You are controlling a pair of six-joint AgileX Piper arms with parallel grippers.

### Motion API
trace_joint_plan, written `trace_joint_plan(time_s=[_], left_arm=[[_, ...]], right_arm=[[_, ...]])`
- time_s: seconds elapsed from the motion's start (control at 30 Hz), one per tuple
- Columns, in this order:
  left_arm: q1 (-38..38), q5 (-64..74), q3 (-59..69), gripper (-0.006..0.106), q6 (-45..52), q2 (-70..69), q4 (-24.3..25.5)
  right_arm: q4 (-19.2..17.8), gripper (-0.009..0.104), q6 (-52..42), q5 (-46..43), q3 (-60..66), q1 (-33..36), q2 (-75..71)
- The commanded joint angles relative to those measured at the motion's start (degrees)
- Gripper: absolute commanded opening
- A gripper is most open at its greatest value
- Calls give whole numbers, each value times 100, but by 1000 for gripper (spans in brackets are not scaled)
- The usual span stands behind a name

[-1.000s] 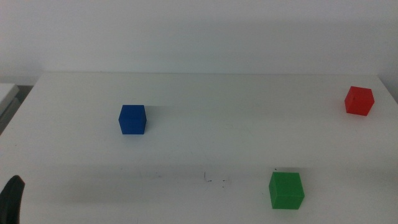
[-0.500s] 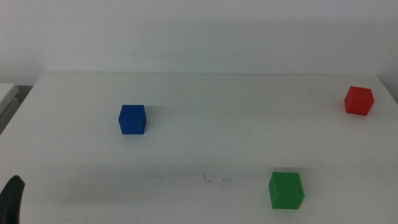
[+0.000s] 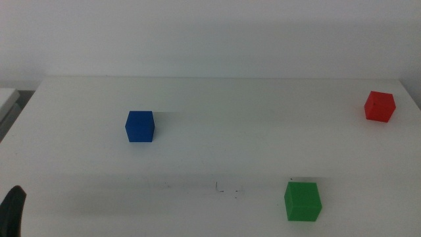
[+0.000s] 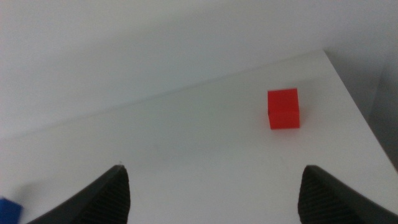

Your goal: Stack red cubes first, then green, then blue cubes in a specific spot.

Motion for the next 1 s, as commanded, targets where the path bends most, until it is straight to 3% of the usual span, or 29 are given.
trace_joint_plan(time_s=[0.0, 0.17, 0.3, 0.37, 0.5, 0.57, 0.83, 0.97], left_arm=[[18, -53, -3, 91, 5, -21, 9], [18, -53, -3, 91, 5, -21, 9], [18, -53, -3, 91, 5, -21, 9], [18, -53, -3, 91, 5, -21, 9], [18, -53, -3, 91, 5, -21, 9], [18, -53, -3, 91, 5, -21, 9], [18, -53, -3, 91, 5, -21, 9], [18, -53, -3, 91, 5, -21, 9]], right_arm=[[-58, 92, 245, -206, -13, 21, 22], [-279, 92, 321, 219, -294, 6, 619], [-519, 91, 153, 536, -1175, -46, 1902], [-381, 90, 78, 749, -1766, -228, 2706], [231, 85, -169, 1465, -3136, -768, 4266], [244, 83, -217, 1897, -3872, -854, 4953], [-580, 82, -252, 2443, -6160, -665, 7223], [-796, 82, -237, 2550, -7069, -599, 8051]])
